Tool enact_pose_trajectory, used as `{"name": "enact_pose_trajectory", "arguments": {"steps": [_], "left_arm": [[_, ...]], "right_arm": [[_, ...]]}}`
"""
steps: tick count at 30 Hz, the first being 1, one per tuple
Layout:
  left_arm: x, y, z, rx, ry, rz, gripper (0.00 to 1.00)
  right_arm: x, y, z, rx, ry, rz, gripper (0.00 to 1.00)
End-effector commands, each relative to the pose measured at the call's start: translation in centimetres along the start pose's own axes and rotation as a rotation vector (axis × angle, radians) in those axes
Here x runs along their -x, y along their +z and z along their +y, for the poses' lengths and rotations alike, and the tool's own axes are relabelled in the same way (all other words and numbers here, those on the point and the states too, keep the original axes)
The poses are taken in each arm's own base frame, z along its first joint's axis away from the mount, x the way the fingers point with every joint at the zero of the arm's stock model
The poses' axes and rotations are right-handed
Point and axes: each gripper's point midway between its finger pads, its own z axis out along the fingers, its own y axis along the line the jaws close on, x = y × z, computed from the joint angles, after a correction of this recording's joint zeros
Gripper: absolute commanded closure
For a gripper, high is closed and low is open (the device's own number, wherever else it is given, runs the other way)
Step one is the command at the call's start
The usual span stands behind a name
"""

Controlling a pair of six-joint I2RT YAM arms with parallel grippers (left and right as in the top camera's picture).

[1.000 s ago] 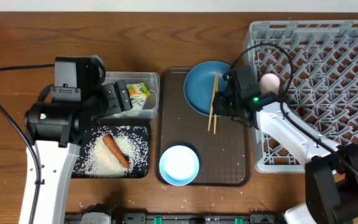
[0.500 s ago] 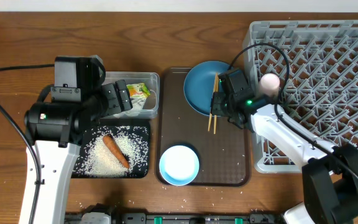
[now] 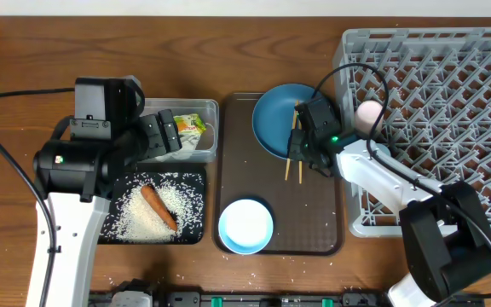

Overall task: Sort waste into correct bins and load items into the dishwasher rack
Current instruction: 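Grasp a chopstick from the blue plate with the right gripper, then stand the chopstick in the dish rack with the right gripper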

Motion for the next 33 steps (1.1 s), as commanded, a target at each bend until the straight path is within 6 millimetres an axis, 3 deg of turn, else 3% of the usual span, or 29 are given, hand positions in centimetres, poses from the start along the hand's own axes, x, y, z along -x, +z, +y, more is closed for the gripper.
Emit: {"name": "enact_pose_trajectory", "arguments": {"steps": [1, 5, 9, 15, 19, 22, 25, 28, 33], "left_arm": [[-0.1, 0.1, 0.3, 0.013, 0.001, 0.002, 0.09], [-0.1, 0.1, 0.3, 0.013, 0.001, 0.002, 0.09], [-0.1, 0.1, 0.3, 0.013, 0.001, 0.002, 0.09], [-0.1, 0.1, 0.3, 0.013, 0.001, 0.002, 0.09], [-0.1, 0.1, 0.3, 0.013, 0.001, 0.002, 0.09], [-0.1, 0.1, 0.3, 0.013, 0.001, 0.002, 0.09], [-0.1, 0.1, 0.3, 0.013, 0.001, 0.002, 0.09], [-0.1, 0.1, 0.3, 0.013, 0.001, 0.002, 0.09], [-0.1, 0.1, 0.3, 0.013, 0.002, 0.002, 0.09]], "right_arm": [[0.1, 0.2, -0.3, -0.019, 0.006, -0.009, 0.93], [1.2, -0.6, 0.0, -0.01, -0.014, -0.029, 0.98], [3.1, -2.8, 1.2, 0.016, -0.07, -0.071, 0.99], [6.1, -8.4, 2.6, 0.057, -0.17, -0.164, 0.99], [7.9, -12.7, 2.0, 0.059, -0.254, -0.24, 0.99], [9.4, -15.5, -0.3, 0.005, -0.325, -0.309, 0.99], [10.9, -17.3, -4.2, -0.117, -0.409, -0.348, 0.99], [11.7, -18.1, -8.2, -0.237, -0.463, -0.333, 0.99], [12.5, -18.3, -14.4, -0.375, -0.399, -0.294, 0.99]]}}
